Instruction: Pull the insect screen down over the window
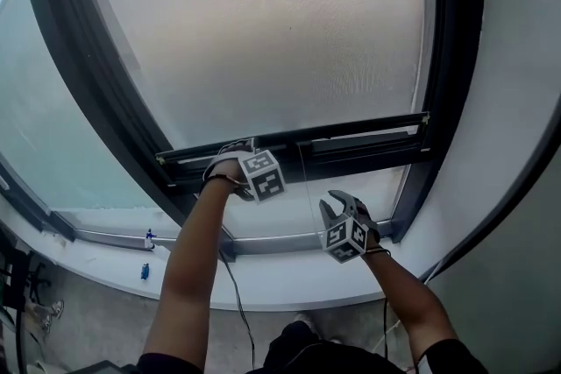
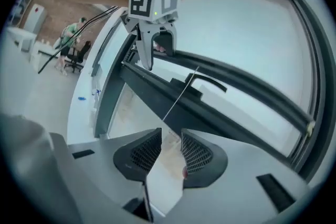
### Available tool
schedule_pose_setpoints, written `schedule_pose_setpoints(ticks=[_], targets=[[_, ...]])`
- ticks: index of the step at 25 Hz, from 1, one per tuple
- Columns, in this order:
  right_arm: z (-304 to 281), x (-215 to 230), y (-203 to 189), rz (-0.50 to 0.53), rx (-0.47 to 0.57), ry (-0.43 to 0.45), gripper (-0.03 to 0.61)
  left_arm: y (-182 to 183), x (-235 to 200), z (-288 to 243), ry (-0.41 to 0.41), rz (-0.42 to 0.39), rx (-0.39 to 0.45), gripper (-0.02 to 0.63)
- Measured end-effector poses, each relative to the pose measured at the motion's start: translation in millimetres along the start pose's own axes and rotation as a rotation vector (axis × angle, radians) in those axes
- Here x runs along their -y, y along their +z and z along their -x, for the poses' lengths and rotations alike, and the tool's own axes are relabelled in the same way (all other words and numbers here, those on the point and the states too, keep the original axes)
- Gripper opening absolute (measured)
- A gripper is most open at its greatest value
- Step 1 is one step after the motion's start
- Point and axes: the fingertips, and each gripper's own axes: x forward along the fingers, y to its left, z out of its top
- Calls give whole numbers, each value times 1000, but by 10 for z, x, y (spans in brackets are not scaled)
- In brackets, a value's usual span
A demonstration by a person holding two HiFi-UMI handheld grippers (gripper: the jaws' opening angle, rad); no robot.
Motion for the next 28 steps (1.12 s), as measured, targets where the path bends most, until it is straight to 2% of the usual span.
schedule_pose_setpoints(ticks=[3,7,11,15,19,23,28], targets=[[51,217,244,185,-2,-27,97,-36,15,-8,12,-7,-21,391],[-16,533,407,421,-37,-67,152,-6,2,-15,17,-14,-18,391],[-88,761,595,593,-59,-107,179,-11,15,-23,20,-16,-14,391],[-149,900,742,696,-78,-126,189,-9,6,-15,15,-12,-8,391],[-234,988,751,746,-118,-134,190,2,1,-22,26,-3,-6,391],[-332,1054,669,777,-193,-101,216,17,-3,-28,38,-1,-6,391],[-373,1078,614,845,-258,-66,216,13,30,-13,22,7,24,391]])
